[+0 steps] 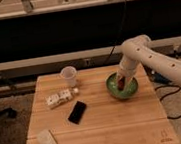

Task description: Place the pepper in the ceramic bowl

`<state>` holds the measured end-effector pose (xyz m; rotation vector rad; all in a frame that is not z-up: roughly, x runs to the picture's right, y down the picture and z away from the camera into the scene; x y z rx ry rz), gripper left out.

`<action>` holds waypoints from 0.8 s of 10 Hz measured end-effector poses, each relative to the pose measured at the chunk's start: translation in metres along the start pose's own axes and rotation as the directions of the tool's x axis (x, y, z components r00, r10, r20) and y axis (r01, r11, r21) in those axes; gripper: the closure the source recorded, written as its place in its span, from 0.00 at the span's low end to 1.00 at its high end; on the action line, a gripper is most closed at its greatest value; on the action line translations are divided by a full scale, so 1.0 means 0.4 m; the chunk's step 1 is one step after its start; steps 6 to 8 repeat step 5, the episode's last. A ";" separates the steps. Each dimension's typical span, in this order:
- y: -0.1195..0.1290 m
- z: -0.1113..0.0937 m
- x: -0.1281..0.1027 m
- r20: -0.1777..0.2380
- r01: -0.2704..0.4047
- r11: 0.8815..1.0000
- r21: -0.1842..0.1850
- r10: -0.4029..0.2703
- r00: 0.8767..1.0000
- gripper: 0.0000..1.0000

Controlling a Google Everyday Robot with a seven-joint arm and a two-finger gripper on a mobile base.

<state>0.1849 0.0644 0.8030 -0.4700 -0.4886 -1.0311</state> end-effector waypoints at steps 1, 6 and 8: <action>0.001 0.000 0.002 0.000 -0.001 1.000 0.001 0.001 1.000 0.58; 0.002 -0.002 0.011 0.000 -0.006 1.000 0.005 0.006 1.000 0.58; 0.002 -0.002 0.011 0.000 -0.006 1.000 0.005 0.006 1.000 0.58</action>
